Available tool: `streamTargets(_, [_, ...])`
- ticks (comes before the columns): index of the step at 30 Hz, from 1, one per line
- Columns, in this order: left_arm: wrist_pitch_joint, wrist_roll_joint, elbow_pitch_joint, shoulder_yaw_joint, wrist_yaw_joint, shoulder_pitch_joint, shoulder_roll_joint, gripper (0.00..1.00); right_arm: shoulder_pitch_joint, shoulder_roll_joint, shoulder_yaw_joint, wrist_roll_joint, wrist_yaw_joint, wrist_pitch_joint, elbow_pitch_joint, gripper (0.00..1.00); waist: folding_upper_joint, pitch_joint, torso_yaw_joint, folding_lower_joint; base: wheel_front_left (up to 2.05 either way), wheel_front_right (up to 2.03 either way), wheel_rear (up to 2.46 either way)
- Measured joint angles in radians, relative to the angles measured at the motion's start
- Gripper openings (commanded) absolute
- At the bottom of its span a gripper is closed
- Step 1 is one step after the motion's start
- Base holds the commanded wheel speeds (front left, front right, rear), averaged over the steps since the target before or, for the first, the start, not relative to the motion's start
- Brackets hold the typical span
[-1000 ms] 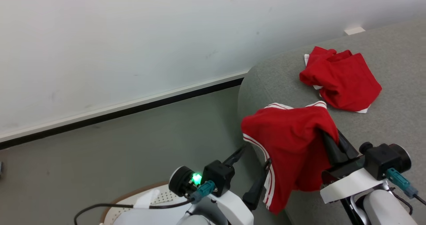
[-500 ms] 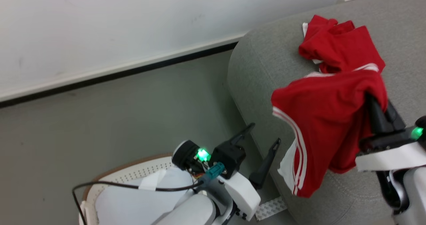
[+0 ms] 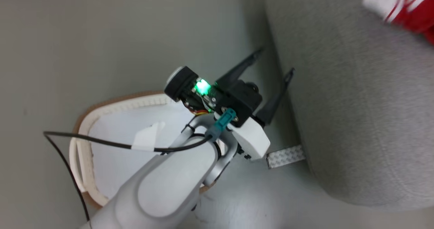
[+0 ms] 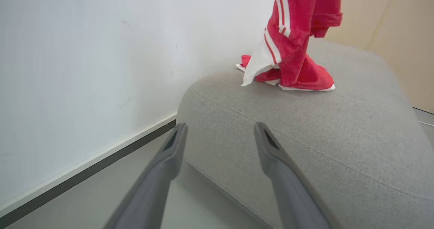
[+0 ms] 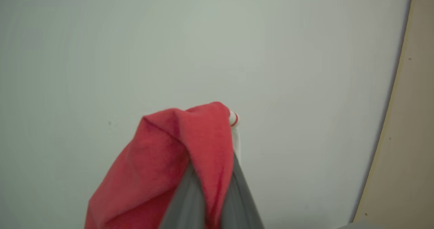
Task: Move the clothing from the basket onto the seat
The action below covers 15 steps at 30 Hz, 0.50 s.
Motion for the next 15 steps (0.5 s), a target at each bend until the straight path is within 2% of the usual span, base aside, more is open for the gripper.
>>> streamTargets(3, [-0.003,0.008,0.0,0.008,0.006,-0.026,0.002,1.0,-0.141,-0.039,-0.091,-0.018,0.0,-0.005,0.106,0.0,0.0,0.067,0.029,0.0,0.0,0.0,0.0])
streamTargets(6, [-0.004,0.011,-0.004,0.009,0.007,-0.042,0.005,1.0,-0.226,-0.083,-0.181,-0.086,0.0,-0.014,0.24,0.0,0.0,0.123,0.057,0.0001,0.0,0.0,0.0])
streamTargets(9, [-0.011,0.011,-0.008,0.007,0.01,-0.053,-0.001,1.0,-0.246,-0.132,-0.28,-0.176,0.0,-0.034,0.375,0.0,0.0,0.168,0.085,0.0,0.0,0.0,0.0])
streamTargets(14, [-0.013,0.012,-0.005,0.005,0.019,-0.053,0.005,1.0,-0.208,-0.13,-0.47,-0.307,0.0,-0.063,0.569,0.0,0.0,0.223,0.122,0.0,0.0,0.0,0.0])
streamTargets(15, [-0.012,0.012,-0.003,0.003,0.019,-0.05,0.011,1.0,-0.189,-0.123,-0.506,-0.335,0.0,-0.068,0.596,0.21,0.0,0.229,0.126,-0.0001,0.0,0.0,0.0])
